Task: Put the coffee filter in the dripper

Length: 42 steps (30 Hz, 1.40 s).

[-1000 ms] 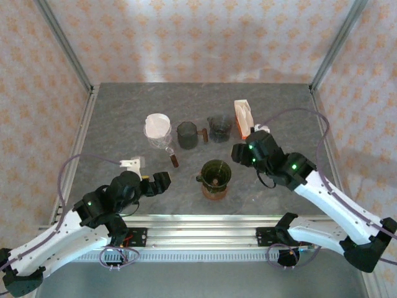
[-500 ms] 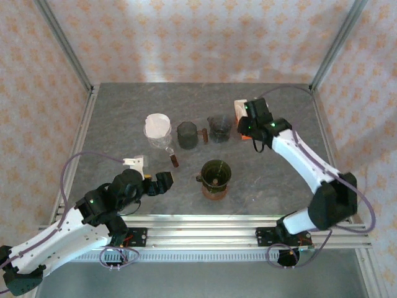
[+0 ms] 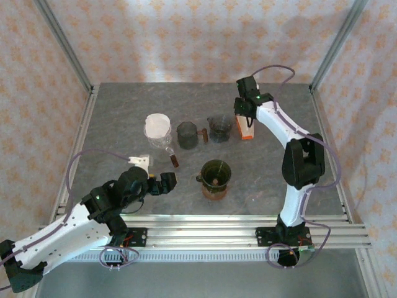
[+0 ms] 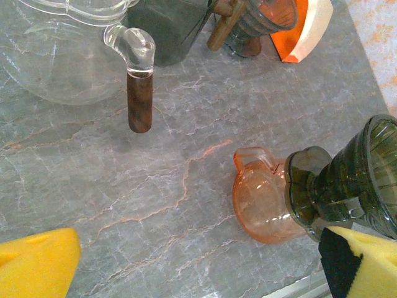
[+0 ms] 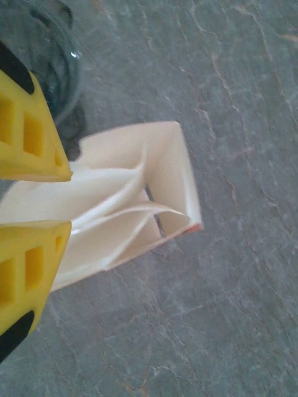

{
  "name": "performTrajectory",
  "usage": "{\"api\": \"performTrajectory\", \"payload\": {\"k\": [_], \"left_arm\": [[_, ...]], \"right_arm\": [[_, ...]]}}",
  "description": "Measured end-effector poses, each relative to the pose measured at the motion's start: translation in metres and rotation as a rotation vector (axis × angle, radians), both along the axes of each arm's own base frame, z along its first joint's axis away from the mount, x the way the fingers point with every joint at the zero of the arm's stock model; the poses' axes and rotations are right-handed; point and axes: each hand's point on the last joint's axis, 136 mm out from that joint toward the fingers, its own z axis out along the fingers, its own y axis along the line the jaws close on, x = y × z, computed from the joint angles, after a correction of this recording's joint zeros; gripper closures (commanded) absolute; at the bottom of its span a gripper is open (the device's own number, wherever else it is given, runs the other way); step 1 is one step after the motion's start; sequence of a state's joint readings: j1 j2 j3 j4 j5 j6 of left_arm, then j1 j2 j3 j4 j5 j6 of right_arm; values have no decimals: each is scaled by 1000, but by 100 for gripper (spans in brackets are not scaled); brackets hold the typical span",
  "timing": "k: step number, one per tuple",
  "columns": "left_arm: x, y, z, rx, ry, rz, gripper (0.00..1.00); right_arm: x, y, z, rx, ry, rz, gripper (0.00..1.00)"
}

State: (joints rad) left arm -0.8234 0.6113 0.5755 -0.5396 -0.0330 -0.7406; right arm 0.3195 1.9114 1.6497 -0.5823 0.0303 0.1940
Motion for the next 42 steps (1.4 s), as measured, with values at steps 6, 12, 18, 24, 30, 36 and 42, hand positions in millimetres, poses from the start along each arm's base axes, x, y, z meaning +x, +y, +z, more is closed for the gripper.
{"api": "performTrajectory", "payload": {"k": [6, 12, 18, 24, 30, 36, 42], "left_arm": [[1, -1, 1, 3, -8, -5, 0], [2, -2, 3, 0, -10, -4, 0], [3, -2, 2, 2, -10, -4, 0], [4, 0, 2, 2, -9, 6, 0], [5, 0, 1, 5, -6, 8, 0], [5, -1, 2, 4, -7, 8, 0], [6, -2, 4, -6, -17, 7, 0]], "right_arm": [[10, -5, -9, -15, 19, -36, 79], [13, -7, -17, -31, 44, -47, 79], [18, -13, -20, -47, 53, -64, 80], [17, -15, -31, -60, 82, -67, 81], [16, -15, -33, -61, 87, -68, 89], [16, -16, -33, -67, 87, -62, 100], [16, -16, -30, -65, 80, -62, 100]]}}
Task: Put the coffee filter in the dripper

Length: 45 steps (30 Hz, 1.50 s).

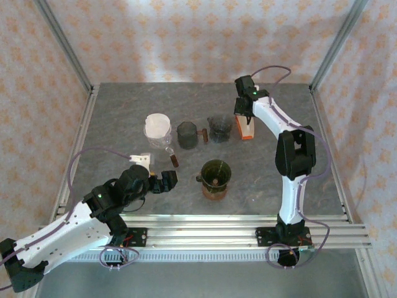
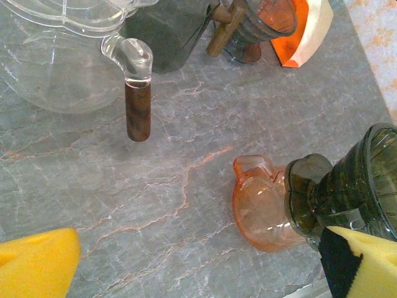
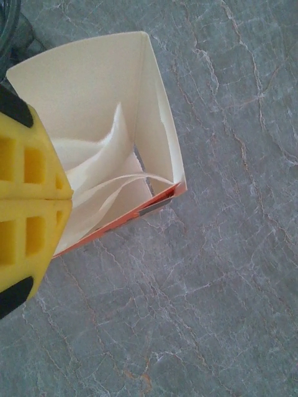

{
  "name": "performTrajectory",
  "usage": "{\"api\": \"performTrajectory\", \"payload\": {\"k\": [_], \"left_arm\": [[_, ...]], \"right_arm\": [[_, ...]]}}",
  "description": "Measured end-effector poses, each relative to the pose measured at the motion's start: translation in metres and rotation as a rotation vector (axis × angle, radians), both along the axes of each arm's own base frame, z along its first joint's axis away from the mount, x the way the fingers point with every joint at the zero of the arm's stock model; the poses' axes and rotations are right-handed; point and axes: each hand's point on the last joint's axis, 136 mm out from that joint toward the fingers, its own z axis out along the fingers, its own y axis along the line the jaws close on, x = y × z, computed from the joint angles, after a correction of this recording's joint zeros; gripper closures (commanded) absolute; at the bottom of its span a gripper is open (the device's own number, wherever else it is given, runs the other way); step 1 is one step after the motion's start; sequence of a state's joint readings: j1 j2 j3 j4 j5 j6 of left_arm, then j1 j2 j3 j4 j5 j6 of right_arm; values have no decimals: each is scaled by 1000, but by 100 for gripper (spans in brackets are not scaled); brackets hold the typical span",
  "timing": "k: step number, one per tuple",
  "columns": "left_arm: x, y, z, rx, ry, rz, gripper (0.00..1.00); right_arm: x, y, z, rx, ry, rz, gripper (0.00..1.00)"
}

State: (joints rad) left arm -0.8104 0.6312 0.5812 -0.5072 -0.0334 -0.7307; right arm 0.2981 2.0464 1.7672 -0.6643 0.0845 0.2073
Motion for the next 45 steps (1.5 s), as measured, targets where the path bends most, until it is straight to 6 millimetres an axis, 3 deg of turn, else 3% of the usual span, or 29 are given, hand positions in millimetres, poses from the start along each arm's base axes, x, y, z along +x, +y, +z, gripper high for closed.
{"api": "performTrajectory", "payload": {"k": [13, 18, 22, 28, 35, 41, 45], "left_arm": [[1, -1, -1, 2, 4, 1, 0], [1, -1, -2, 4, 8, -1, 0], [1, -1, -1, 2, 7, -1, 0], [1, -3, 8, -18, -6, -7, 0], [-2, -7, 12, -42, -4, -26, 0], [-4, -9, 12, -53, 7, -37, 0], [-4, -9, 12, -54, 8, -37, 0]], "right_arm": [[-17, -6, 37, 16, -69, -5, 100], [-34, -15, 53, 2, -99, -21, 100], [-59, -26, 65, -4, -122, -42, 100], [-108, -32, 107, 38, -219, -45, 100], [-195, 1, 158, 178, -353, 104, 100], [-274, 42, 169, 351, -326, 333, 100], [-318, 74, 164, 397, -235, 498, 100]]}}
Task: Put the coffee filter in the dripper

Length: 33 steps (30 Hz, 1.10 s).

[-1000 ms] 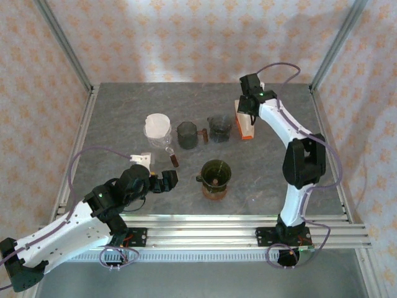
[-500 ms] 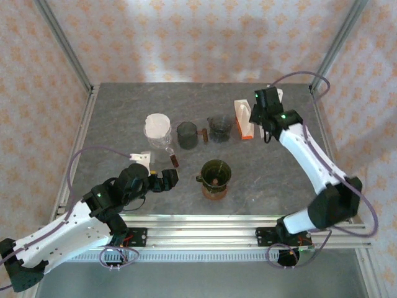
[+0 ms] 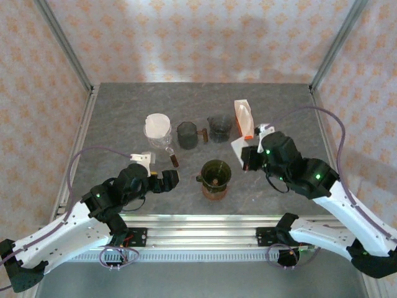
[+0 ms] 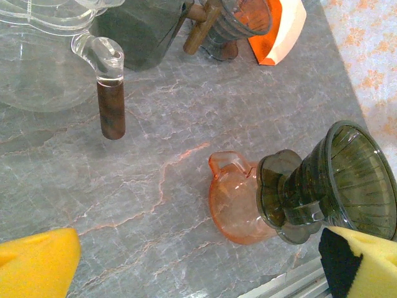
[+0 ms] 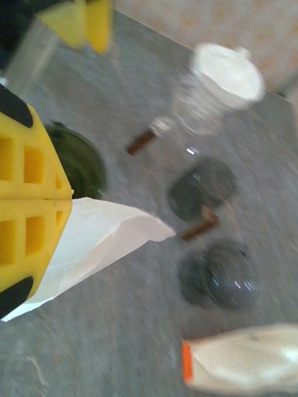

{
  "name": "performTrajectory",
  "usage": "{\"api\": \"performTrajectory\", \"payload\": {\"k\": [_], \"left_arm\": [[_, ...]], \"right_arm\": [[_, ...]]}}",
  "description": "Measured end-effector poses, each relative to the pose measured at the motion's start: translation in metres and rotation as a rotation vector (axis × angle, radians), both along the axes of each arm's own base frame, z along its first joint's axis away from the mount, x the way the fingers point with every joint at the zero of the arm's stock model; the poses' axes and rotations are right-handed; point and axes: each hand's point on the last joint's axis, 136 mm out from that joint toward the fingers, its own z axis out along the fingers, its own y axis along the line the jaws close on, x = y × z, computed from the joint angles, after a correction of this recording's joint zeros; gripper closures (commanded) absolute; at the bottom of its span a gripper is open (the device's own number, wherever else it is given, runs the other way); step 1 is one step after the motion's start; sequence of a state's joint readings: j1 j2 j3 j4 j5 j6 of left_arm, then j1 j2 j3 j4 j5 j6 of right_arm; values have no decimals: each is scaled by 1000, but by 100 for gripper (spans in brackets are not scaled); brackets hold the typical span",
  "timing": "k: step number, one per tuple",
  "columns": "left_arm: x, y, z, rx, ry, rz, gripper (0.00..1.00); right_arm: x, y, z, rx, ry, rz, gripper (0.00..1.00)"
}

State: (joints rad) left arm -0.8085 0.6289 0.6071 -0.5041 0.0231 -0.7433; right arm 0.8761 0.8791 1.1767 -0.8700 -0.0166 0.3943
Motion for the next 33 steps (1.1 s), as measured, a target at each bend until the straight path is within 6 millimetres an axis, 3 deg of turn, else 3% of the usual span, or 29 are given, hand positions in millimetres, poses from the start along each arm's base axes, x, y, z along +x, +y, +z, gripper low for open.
{"api": "performTrajectory", "payload": {"k": [4, 7, 13, 23, 33], "left_arm": [[0, 0, 0, 0, 0, 0, 0], [0, 0, 0, 0, 0, 0, 0], [1, -2, 5, 0, 1, -4, 1], [2, -11, 7, 3, 19, -38, 3], [0, -19, 6, 2, 43, -75, 2]], "right_arm": [[-29, 22, -3, -31, 46, 117, 100], [-37, 31, -6, -71, 80, 149, 100], [-34, 41, -22, -201, 148, 142, 100], [-20, 59, -17, -359, 202, 139, 100], [-25, 44, -8, -411, 216, 136, 100]]}}
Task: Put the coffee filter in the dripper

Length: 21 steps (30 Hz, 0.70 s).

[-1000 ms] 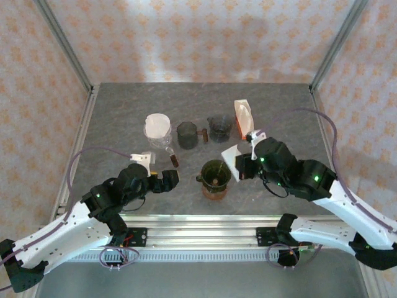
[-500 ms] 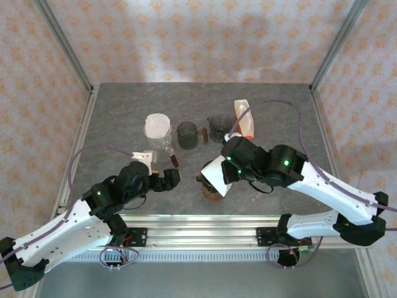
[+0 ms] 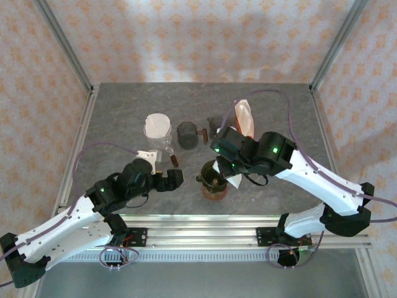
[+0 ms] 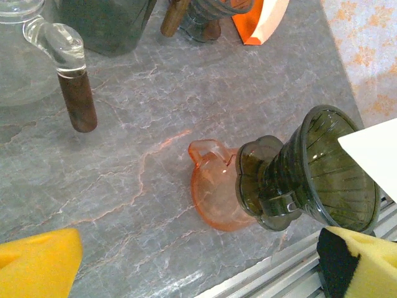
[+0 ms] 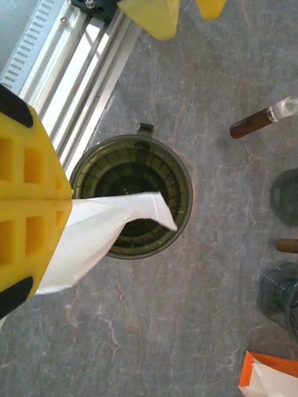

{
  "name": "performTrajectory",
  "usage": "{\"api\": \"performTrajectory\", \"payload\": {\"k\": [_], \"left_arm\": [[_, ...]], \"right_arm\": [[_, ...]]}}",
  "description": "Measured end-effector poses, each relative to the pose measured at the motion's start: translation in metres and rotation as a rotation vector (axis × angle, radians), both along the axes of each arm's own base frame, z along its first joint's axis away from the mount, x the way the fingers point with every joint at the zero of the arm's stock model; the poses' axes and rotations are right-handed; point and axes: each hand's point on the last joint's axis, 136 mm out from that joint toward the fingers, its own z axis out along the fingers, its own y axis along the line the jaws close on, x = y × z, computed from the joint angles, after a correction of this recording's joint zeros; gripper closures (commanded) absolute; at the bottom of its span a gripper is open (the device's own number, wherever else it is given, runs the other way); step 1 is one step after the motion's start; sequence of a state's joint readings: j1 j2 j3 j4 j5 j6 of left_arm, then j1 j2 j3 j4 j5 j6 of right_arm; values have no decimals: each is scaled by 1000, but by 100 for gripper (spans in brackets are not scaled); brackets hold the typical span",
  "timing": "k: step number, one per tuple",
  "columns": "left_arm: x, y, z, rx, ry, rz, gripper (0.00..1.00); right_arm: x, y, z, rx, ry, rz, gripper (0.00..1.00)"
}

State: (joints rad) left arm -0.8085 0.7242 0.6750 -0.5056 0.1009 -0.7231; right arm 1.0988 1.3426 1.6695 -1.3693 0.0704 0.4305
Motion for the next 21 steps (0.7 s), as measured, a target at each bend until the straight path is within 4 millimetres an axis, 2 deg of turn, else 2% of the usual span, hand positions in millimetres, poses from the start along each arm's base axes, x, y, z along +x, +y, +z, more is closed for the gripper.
{"api": "performTrajectory", "payload": {"k": [3, 6, 12, 21], "left_arm": [[1, -3, -2, 9, 8, -13, 2], [1, -8, -7, 15, 24, -28, 2], [3, -16, -4, -12, 23, -50, 2], [1, -21, -1, -35, 22, -70, 2]], "right_arm": [[-2, -2, -4, -31, 19, 2, 100], [0, 5, -8, -59, 42, 13, 100], [11, 27, -24, -132, 67, 50, 100], [29, 39, -42, -136, 97, 53, 100]]}}
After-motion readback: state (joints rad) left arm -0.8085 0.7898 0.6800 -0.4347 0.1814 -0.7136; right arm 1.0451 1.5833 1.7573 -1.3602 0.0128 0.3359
